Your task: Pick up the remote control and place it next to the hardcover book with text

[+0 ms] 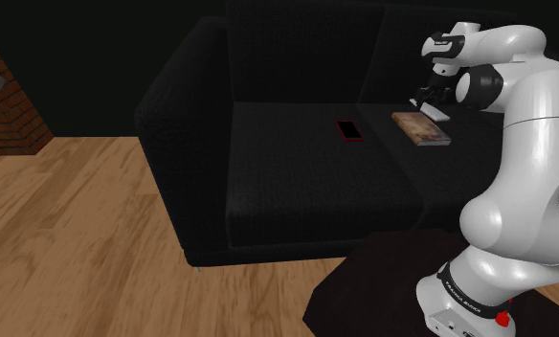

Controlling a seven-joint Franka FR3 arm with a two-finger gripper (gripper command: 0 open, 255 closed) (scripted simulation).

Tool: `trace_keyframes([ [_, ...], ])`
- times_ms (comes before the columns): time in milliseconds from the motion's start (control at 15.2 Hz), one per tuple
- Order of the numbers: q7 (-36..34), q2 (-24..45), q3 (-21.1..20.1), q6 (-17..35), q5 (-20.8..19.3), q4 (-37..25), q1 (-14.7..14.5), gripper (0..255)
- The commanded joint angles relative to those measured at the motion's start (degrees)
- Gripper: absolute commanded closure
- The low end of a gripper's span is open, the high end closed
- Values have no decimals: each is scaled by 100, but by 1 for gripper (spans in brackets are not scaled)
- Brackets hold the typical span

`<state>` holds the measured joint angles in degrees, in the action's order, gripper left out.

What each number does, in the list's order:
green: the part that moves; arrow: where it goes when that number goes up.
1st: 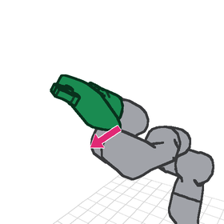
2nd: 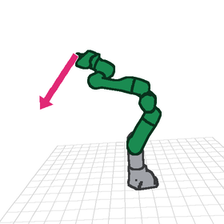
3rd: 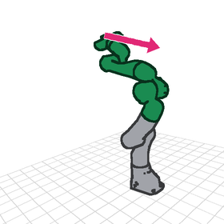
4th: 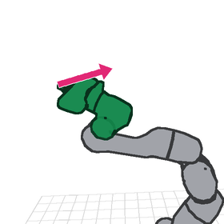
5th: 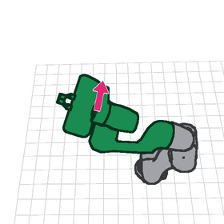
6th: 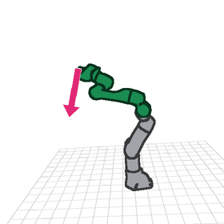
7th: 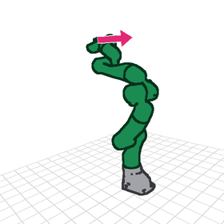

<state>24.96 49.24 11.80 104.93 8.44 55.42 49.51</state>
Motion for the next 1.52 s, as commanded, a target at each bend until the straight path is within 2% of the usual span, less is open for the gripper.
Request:
trace_keyframes([
  [0, 4, 56, -4, 28, 4, 17, 5, 255],
  [462, 5, 56, -3, 28, 5, 16, 5, 255],
  [528, 1, 32, -2, 38, 2, 52, -5, 0],
  [858, 5, 57, -3, 27, 5, 15, 4, 0],
  [1122, -38, 62, 2, -707, -12, -733, 69, 0],
  [1452, -38, 62, 2, -707, -12, -733, 69, 0],
])
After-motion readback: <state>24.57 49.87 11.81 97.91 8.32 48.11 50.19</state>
